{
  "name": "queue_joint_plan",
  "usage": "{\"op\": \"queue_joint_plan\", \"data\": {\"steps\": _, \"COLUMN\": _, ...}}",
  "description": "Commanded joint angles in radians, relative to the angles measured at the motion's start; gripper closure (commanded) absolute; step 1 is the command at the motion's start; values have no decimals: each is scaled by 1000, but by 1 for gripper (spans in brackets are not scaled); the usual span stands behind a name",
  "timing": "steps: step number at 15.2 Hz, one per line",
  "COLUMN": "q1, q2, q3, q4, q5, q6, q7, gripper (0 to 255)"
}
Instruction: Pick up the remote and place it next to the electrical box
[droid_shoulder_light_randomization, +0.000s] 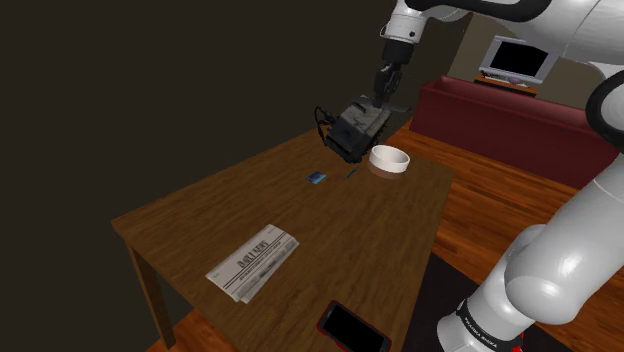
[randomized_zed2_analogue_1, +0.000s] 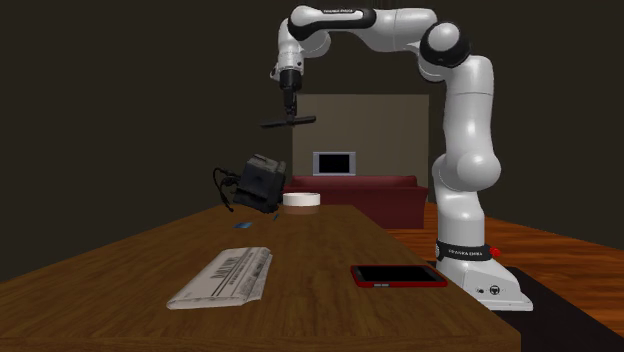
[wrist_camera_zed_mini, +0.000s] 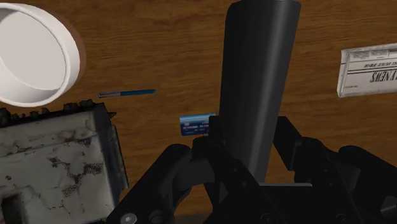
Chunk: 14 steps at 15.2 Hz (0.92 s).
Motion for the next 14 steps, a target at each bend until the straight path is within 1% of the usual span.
{"op": "queue_joint_plan", "data": {"steps": 1, "q1": -20, "q2": 76, "q3": -27, "q4": 88, "q5": 11, "q6": -17, "q7": -47, "gripper": 255}}
{"op": "queue_joint_plan", "data": {"steps": 14, "q1": -17, "q2": 24, "q3": -21, "q4": -151, "q5": 0, "q6": 172, "q7": -50, "gripper": 255}}
